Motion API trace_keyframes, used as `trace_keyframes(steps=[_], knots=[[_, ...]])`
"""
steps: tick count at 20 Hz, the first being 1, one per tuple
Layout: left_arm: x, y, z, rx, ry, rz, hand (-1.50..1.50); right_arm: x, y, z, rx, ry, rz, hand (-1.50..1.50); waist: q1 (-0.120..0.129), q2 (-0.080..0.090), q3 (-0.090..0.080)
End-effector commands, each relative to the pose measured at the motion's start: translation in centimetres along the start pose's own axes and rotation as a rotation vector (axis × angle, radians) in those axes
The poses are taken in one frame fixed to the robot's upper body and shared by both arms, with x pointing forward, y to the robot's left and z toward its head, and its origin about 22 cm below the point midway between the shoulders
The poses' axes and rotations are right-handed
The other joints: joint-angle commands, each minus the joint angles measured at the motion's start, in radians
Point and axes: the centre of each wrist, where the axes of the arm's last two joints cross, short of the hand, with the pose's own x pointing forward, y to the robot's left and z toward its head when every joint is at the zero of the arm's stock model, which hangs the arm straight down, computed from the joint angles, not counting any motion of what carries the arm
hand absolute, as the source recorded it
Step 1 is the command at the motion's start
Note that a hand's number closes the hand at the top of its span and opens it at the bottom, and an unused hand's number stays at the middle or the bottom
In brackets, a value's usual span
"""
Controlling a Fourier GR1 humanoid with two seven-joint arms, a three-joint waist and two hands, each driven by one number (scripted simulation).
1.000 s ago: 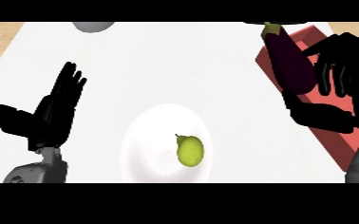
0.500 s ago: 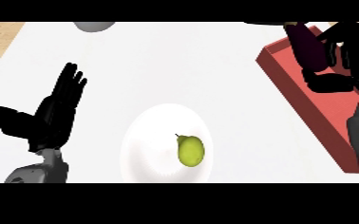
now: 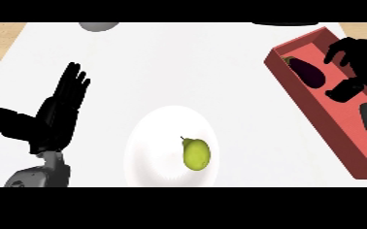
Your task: Pick the eggplant from the plate and place it in the cardboard box
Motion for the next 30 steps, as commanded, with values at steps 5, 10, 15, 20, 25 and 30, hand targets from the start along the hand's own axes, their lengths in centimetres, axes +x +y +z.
trace_keyframes(steps=[5,10,15,20,25,30], knots=[[0.2,0.1,0.7,0.004,0.000,0.008,0.00,-1.3,1.3,-1.6,-0.242,-0.098,-0.247,-1.50,-0.002,-0.005,0.001],[0.1,0.4,-0.2,0.017,0.002,-0.008,0.00,-1.8,-0.4,-1.4,-0.463,-0.198,-0.508,-1.50,-0.020,-0.007,0.002],[0.1,0.6,-1.1,0.013,0.001,0.001,0.00,-2.6,-2.1,-2.6,-0.402,-0.174,-0.819,-1.50,-0.019,-0.004,0.000],[0.4,2.2,-0.7,0.047,0.012,-0.003,0.00,-5.3,-1.7,-1.3,-0.405,-0.154,-1.132,-1.50,-0.033,-0.012,0.000],[1.7,0.6,0.7,0.042,-0.001,0.000,0.00,-9.9,-1.7,0.6,-0.451,-0.122,-1.228,-1.50,-0.022,-0.010,0.000],[0.5,0.1,0.0,0.005,0.012,0.002,0.00,-12.7,-1.4,1.6,-0.517,-0.112,-1.250,-1.50,-0.018,-0.006,0.000]])
